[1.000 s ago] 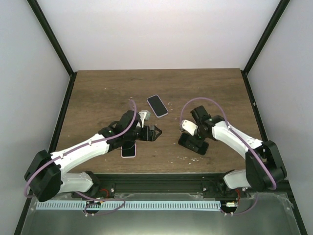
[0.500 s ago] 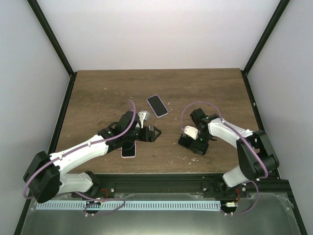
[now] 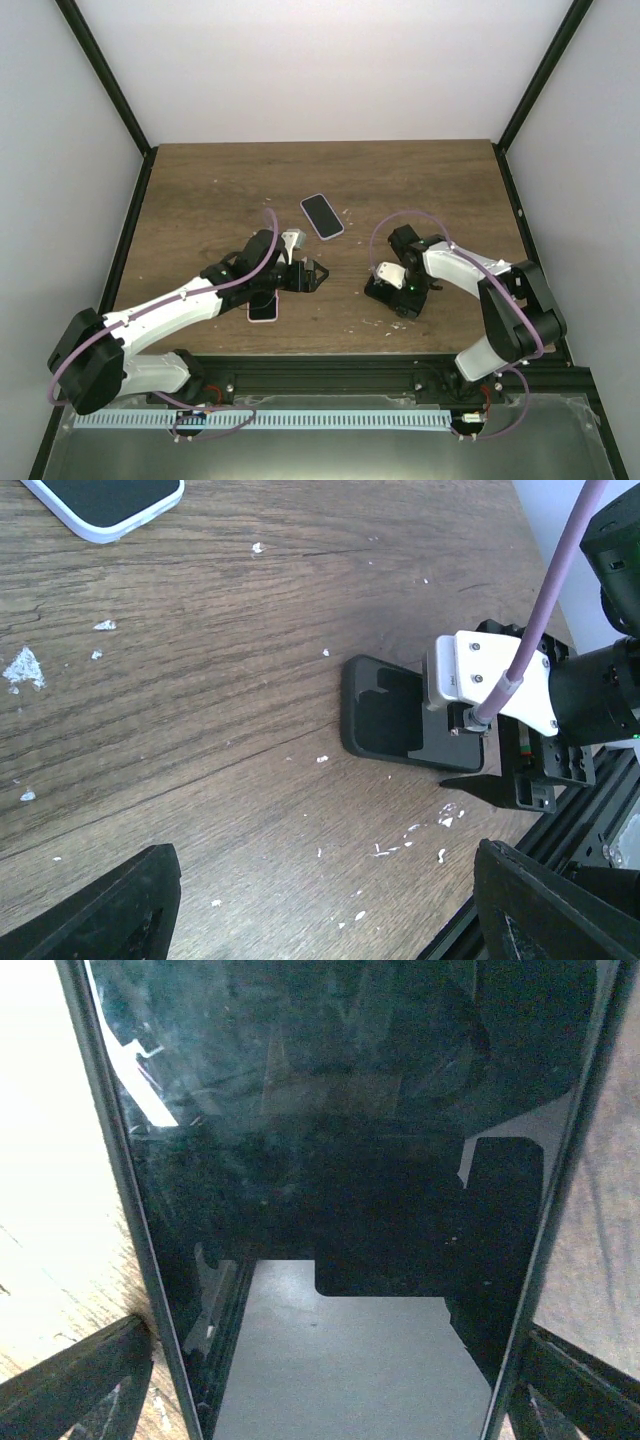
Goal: Take the phone out of the phone case
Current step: Pick up the phone at the center of the board.
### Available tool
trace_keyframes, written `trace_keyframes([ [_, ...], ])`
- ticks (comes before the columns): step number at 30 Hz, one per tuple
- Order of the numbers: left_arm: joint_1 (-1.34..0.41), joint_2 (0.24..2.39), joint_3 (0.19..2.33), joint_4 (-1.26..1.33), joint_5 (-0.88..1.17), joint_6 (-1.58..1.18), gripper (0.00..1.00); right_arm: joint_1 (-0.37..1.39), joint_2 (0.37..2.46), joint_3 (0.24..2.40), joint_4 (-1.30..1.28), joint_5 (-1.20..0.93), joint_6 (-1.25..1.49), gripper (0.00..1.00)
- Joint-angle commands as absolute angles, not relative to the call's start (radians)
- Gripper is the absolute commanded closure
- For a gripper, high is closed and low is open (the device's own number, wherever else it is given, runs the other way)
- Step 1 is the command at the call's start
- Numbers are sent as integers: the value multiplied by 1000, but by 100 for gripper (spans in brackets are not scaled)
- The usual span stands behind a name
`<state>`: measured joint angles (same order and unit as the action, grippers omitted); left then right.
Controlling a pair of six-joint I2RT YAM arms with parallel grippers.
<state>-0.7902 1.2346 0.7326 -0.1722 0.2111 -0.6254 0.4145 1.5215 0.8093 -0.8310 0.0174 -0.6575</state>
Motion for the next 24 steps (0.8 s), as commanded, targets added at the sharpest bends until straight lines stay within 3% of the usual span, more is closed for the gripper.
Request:
trace_keyframes([
  [1, -787, 1227, 720, -151, 213, -629, 19, 411, 1544, 800, -846, 33, -655, 5],
  [5, -788, 1232, 716, -147, 212, -631, 19, 411, 1568, 793, -839, 26, -654, 7],
  [16, -787, 1267, 708, -126, 200, -674, 19, 413, 1500, 894, -839, -75, -649, 38],
  [24, -788, 1376, 761, -102, 230, -742, 20, 472, 1391, 893, -689, -293, -534, 42],
])
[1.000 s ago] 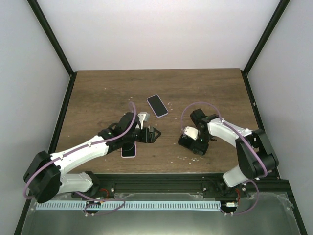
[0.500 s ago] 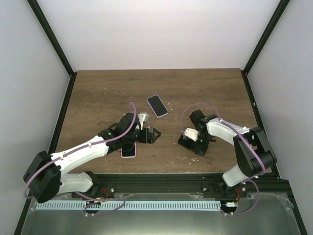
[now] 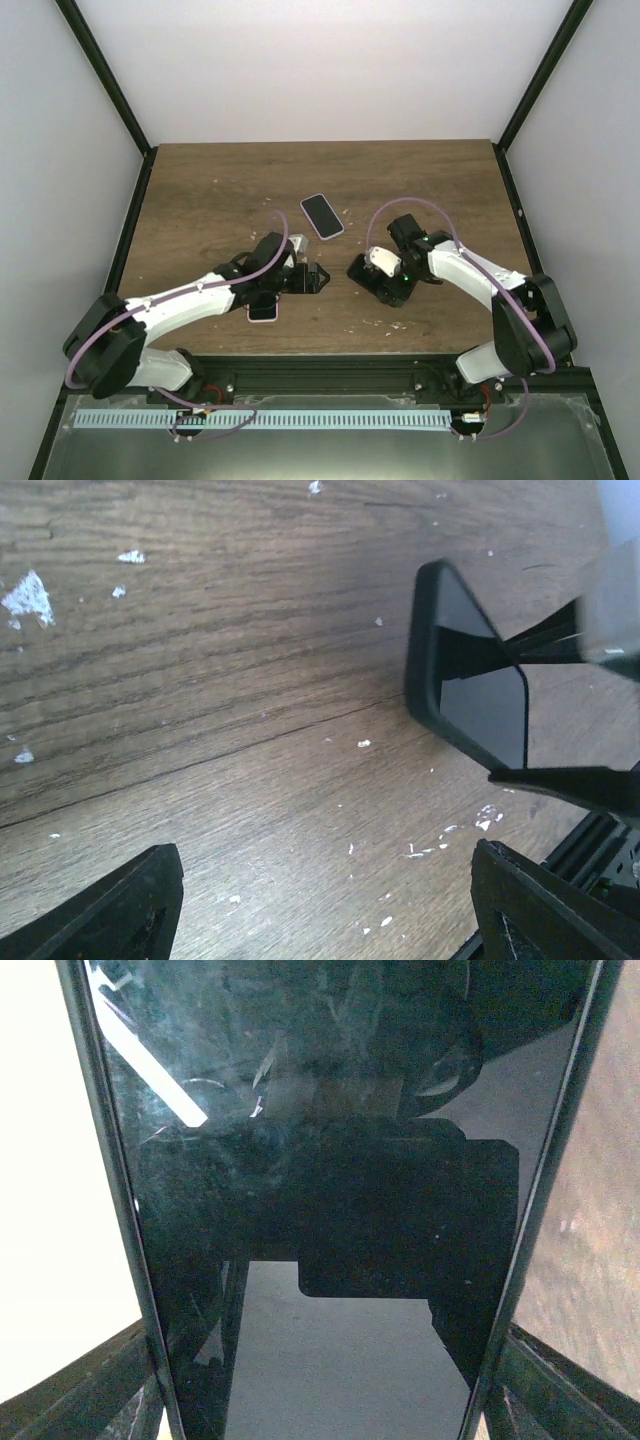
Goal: Take the phone out of the phone case
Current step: Pick up the phone at the center of the board.
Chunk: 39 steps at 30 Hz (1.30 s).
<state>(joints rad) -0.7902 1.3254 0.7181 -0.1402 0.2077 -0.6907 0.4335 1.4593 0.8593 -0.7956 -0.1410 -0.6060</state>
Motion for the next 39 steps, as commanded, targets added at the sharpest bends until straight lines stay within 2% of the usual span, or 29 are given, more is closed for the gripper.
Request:
trace_keyframes([
  [1, -787, 1393, 774, -97, 241, -746, 21, 481, 1381, 886, -664, -308, -519, 42],
  [11, -788, 1567, 839, 106, 393, -889, 28, 533, 1381, 862, -504, -413, -438, 41],
  [17, -796, 1645, 888, 154, 396, -962, 47, 549, 1378, 853, -479, -436, -408, 40],
  [24, -803, 1625, 859, 224, 345, -991, 67, 549, 1376, 844, -467, -431, -395, 40],
  [28, -802, 1622, 852, 253, 355, -984, 82, 549, 1380, 846, -466, -442, -389, 39],
  [30, -802, 1617, 842, 280, 365, -981, 90, 549, 1381, 853, -468, -448, -385, 32],
  [31, -799, 1613, 841, 284, 367, -973, 92, 549, 1379, 856, -468, -442, -376, 24],
  [32, -795, 1604, 842, 278, 373, -963, 93, 549, 1376, 859, -463, -429, -367, 9],
  [33, -787, 1595, 850, 263, 381, -946, 95, 549, 1370, 859, -456, -412, -360, 1],
  [39, -728, 1478, 934, -5, 448, -724, 99, 547, 1297, 903, -494, -339, -350, 0],
])
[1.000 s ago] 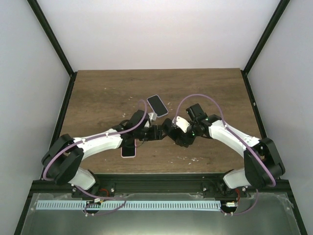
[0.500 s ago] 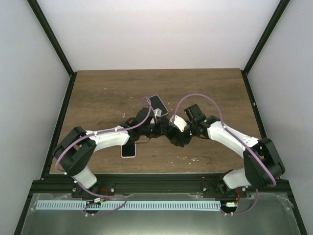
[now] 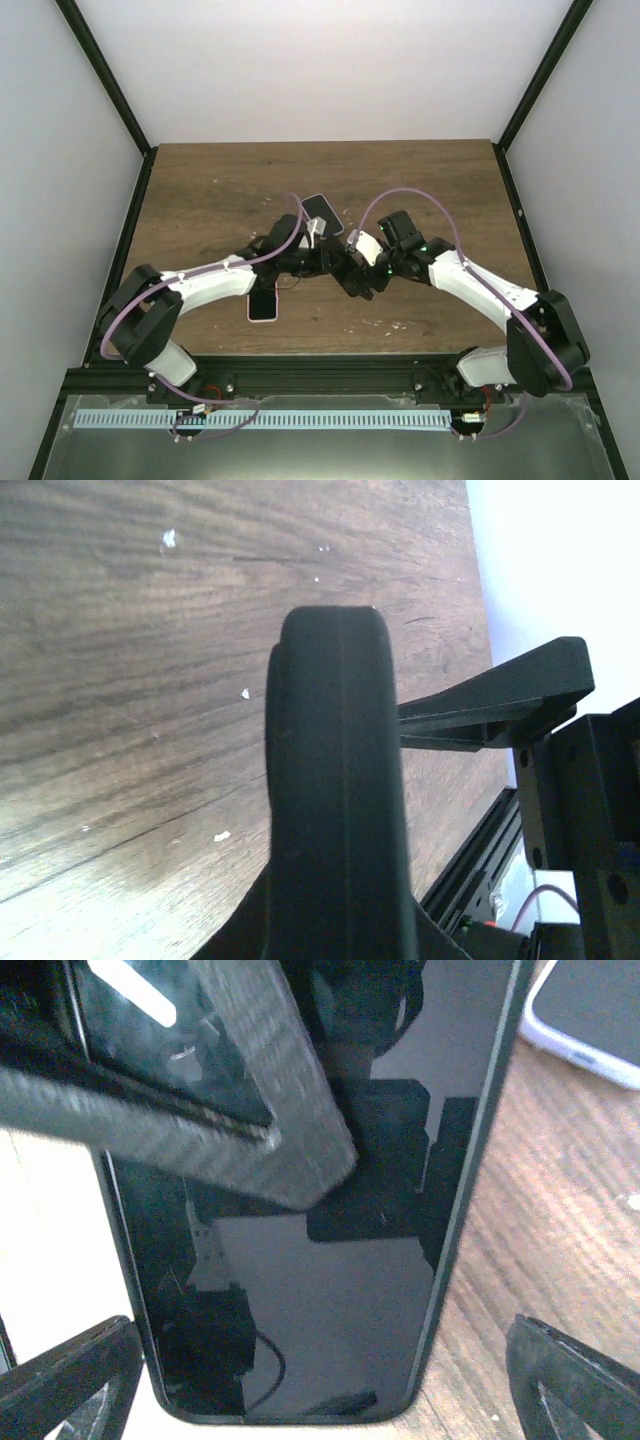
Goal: Take the phone out of the phone case
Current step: Pick up the phone at the center of the board, then remove the phone case from the phone.
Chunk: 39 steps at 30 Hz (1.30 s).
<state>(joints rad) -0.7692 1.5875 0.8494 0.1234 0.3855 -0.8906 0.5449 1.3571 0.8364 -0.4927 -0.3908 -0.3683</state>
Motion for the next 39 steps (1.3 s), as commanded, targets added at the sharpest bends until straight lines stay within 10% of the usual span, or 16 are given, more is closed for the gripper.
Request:
trace_keyframes([
  [1, -707, 1458, 942, -32, 504, -687, 100, 543, 1296, 928, -516, -331, -343, 0],
  [15, -603, 1191, 949, -151, 969, -299, 96, 523, 1317, 1184, -894, -1028, -459, 19],
  [28, -604, 1166, 984, -293, 961, -146, 95, 542, 1321, 1154, -884, -1063, -468, 86],
  [39, -604, 1079, 920, -185, 807, -220, 61, 497, 1304, 1164, -805, -1131, -388, 99],
])
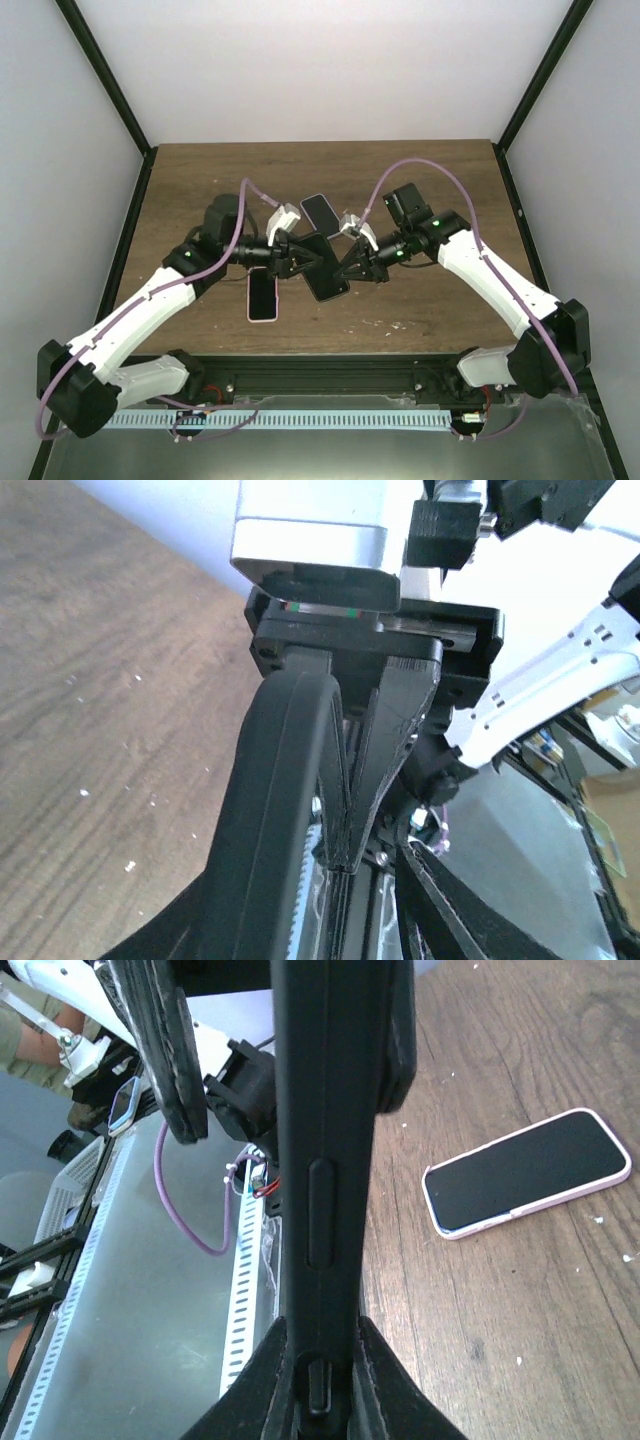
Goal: Take the phone out of the phone case
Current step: Remove the phone case from the phone.
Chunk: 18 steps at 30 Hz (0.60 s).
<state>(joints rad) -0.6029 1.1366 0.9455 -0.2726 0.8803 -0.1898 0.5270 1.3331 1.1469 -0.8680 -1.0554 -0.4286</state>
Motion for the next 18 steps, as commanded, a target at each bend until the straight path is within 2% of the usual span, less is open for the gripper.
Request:
trace_keyframes([
  [1, -604, 1063, 902, -157, 796, -237, 60, 488, 1303, 1161, -796, -1149, -379, 99],
  [6, -604, 1041, 825, 7, 812, -338, 61, 476, 1319, 1164, -798, -1181, -373, 99],
  [12, -603, 1082, 807, 175, 900, -438, 77, 473, 1317, 1159, -790, -1192, -363, 99],
  [18, -603, 1103, 812, 200, 931, -443, 87, 461, 1309, 1149, -780, -1196, -356, 99],
])
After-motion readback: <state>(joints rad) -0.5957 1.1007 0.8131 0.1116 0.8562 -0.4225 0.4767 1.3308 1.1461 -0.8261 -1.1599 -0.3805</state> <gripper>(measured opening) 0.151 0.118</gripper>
